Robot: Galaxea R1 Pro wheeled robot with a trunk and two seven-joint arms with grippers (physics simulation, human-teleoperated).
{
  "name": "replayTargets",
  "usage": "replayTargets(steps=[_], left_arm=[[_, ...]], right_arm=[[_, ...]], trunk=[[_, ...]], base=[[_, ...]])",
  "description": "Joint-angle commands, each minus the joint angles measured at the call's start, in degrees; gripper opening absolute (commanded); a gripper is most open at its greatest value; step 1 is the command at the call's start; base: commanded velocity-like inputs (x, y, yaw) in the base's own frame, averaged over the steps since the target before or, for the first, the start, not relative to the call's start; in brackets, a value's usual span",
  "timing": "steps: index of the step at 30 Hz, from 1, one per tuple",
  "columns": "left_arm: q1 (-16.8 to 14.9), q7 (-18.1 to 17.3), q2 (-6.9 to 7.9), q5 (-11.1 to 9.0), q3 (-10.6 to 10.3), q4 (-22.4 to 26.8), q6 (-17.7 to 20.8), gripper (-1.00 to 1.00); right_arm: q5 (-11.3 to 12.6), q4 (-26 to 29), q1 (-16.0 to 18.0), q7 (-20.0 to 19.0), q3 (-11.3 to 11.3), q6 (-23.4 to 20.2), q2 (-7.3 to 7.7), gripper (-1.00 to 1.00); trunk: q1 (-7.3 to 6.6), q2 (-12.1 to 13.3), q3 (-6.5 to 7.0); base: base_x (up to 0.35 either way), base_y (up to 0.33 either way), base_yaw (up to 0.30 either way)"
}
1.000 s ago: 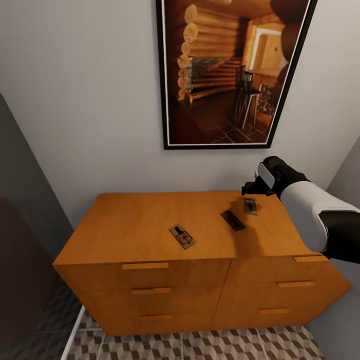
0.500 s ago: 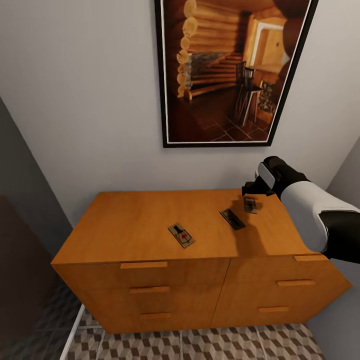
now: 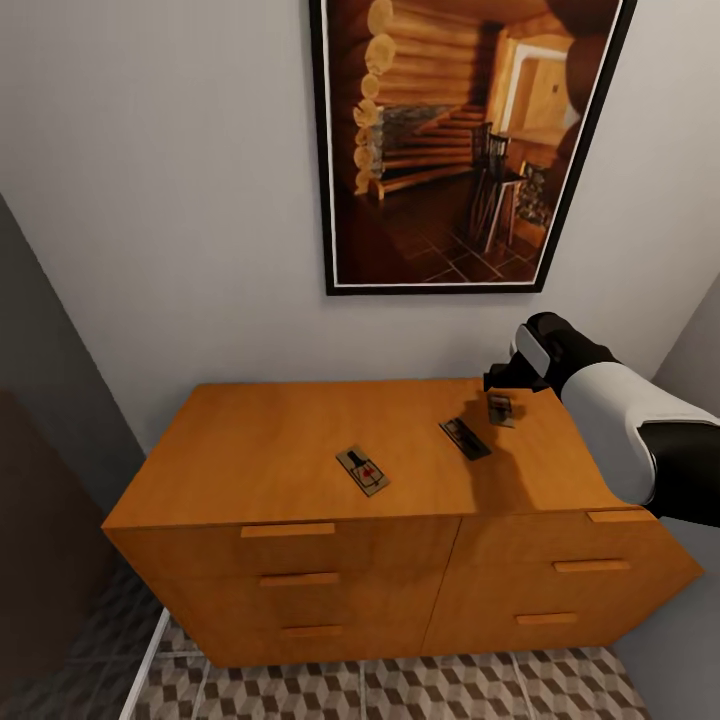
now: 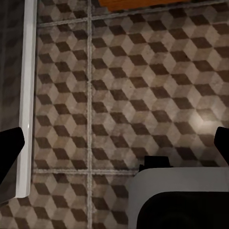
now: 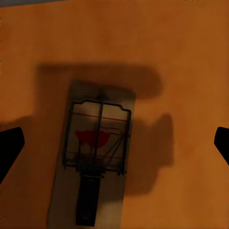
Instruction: Take the four mousetraps from the cabinet in the bathroom and place them on the bathroom floor. Make sure all four end up on the same floor surface, and ensure that at least two of them are either under or directly next to the same bathroom sink.
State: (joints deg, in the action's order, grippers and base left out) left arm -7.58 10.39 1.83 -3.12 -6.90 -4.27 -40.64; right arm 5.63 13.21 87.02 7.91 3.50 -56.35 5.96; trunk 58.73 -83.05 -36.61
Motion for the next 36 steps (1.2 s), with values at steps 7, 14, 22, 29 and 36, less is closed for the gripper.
replayTargets(steps=[7, 14, 22, 29, 36], left_arm=[[-0.12, 0.15, -0.04, -0.31, -0.52, -0.22, -0.3, 1.0], [-0.09, 0.15, -0.05, -0.31, -0.49, -0.22, -0.31, 1.0], [-0.08, 0.15, -0.01, -0.31, -0.5, -0.22, -0.31, 1.0], [-0.07, 0.15, 0.01, -0.31, -0.49, -0.22, -0.31, 1.0], [-0.08, 0.15, 0.01, -0.31, -0.49, -0.22, -0.31, 1.0]], right_arm=[[0.58, 0.07, 0.01, 0.32, 0.37, -0.17, 0.08, 1.0], [0.57, 0.07, 0.0, 0.32, 0.37, -0.16, 0.08, 1.0], [0.55, 0.07, 0.0, 0.34, 0.37, -0.16, 0.1, 1.0], [0.53, 0.07, 0.01, 0.35, 0.37, -0.16, 0.11, 1.0], [0.52, 0.07, 0.0, 0.35, 0.38, -0.16, 0.11, 1.0]], trunk=[[0.0, -0.03, -0.05], [0.0, -0.03, -0.05], [0.0, -0.03, -0.05], [0.0, -0.03, -0.05], [0.0, -0.03, -0.05]], base=[[-0.055, 0.0, 0.0], [-0.03, 0.0, 0.0], [-0.003, 0.0, 0.0], [-0.03, 0.0, 0.0], [-0.05, 0.0, 0.0]])
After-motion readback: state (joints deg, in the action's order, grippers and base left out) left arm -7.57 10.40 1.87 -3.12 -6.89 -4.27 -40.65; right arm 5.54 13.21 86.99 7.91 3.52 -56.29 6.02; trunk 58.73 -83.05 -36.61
